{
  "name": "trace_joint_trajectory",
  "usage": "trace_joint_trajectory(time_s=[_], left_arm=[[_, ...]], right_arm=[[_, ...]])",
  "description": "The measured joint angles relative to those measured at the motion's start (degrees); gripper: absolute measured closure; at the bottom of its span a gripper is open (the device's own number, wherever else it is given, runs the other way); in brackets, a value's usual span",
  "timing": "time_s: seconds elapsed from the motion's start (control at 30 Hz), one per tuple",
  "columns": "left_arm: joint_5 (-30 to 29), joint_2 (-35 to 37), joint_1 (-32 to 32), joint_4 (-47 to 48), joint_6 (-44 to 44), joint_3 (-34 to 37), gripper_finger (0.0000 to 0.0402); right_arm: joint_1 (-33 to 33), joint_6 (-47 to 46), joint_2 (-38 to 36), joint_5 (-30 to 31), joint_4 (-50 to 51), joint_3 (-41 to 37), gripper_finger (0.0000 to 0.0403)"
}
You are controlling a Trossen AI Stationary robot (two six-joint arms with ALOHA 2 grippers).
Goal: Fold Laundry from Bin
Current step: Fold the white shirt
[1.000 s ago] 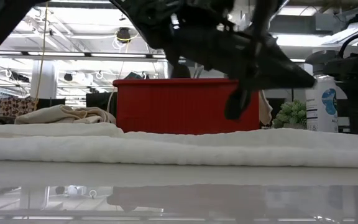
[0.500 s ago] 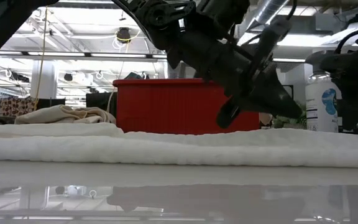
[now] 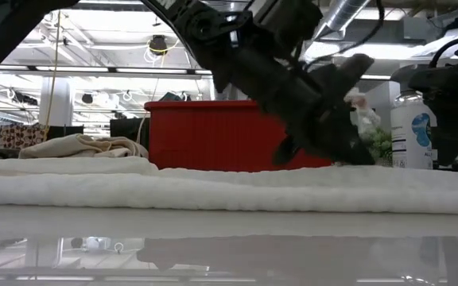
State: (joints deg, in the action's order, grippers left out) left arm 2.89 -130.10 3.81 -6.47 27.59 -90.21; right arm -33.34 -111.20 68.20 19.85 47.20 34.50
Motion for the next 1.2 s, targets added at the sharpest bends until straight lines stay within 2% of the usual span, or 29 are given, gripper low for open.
trace_joint_trajectory(time_s=[0.17,0.53,0.63,0.77,0.87,1.0,1.2], left_arm=[[2.1,-1.3,0.0,-0.3,0.5,0.0,0.0401],[-2.7,-1.3,-1.4,2.3,-1.8,0.0,0.0401],[-2.8,-1.3,-1.7,1.9,-2.2,0.0,0.0401],[-2.9,-1.3,-1.8,3.1,-2.1,0.0,0.0401],[-3.2,-1.3,-1.9,3.4,-2.9,0.0,0.0401],[-0.5,-1.2,-1.9,3.4,-3.4,0.0,0.0401],[1.6,4.0,-1.7,0.6,-3.6,-2.0,0.0401]], right_arm=[[0.0,0.1,-0.1,0.0,0.7,0.0,0.0111],[-0.1,0.3,-0.1,-0.2,1.0,-0.2,0.0111],[-0.1,-1.0,-0.1,-0.9,-1.5,-2.9,0.0111],[-0.5,-2.1,-0.1,-1.2,-9.8,-7.1,0.0111],[-0.4,-2.1,-0.3,-0.8,-11.5,-8.7,0.0111],[1.1,-0.1,-0.2,-1.3,-11.4,-9.1,0.0111],[4.1,3.9,0.0,-2.4,-11.7,-9.1,0.0111]])
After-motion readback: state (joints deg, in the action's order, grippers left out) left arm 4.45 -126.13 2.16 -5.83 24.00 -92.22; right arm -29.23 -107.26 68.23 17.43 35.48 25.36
